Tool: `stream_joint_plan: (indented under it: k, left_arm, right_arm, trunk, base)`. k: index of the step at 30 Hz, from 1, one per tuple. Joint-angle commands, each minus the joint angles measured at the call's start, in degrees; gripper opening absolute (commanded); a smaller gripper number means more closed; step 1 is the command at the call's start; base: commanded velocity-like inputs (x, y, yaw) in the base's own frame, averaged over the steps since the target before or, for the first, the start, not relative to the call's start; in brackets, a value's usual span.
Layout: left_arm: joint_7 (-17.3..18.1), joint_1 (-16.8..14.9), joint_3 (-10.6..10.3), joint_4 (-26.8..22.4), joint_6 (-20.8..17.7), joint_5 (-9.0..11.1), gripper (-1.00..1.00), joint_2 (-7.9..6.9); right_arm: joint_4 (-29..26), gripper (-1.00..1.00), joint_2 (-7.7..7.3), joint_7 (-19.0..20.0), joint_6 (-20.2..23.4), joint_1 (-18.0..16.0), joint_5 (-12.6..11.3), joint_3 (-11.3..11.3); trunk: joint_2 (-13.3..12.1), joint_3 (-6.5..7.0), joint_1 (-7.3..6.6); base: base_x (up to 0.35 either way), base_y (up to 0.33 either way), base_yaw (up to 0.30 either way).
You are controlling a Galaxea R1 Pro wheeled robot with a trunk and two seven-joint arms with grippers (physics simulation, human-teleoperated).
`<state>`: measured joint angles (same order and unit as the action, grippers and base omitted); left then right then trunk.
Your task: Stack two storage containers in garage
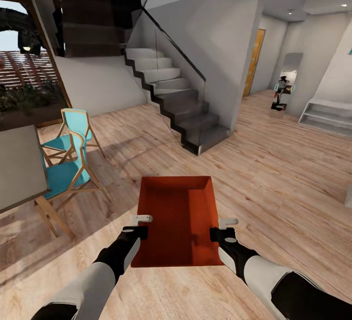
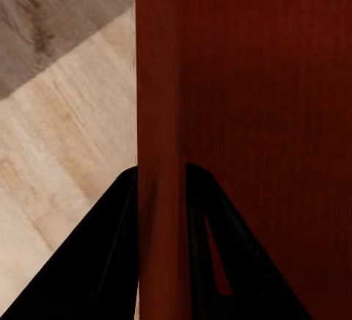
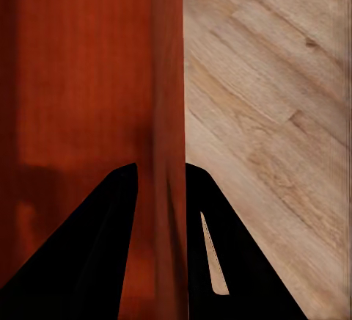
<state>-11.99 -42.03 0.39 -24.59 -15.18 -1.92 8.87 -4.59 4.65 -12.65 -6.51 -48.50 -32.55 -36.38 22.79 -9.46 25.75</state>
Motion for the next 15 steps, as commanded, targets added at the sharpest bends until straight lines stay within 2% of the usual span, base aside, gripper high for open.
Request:
stream_joint_plan:
  k: [1,15]
  left_arm:
    - [-0.49,0.01,-0.48,1.52,-0.41,0.25,-1.0,-0.08]
    - [-0.42,0.01,-0.48,1.52,-0.38,0.25,-1.0,-0.08]
  right_arm:
    - [-0.14,-1.0,-0.16,-0.27,-1.74,-0.1,0.29,1.51]
    - [-0.12,-1.0,-0.09,-0.27,-1.74,-0.1,0.29,1.51]
  trunk:
    - [0.12,-0.11,0.03]
    - [0.12,-0.11,0.03]
  base:
    - [0.0,0.0,-0.281]
    - [0.0,0.0,-0.281]
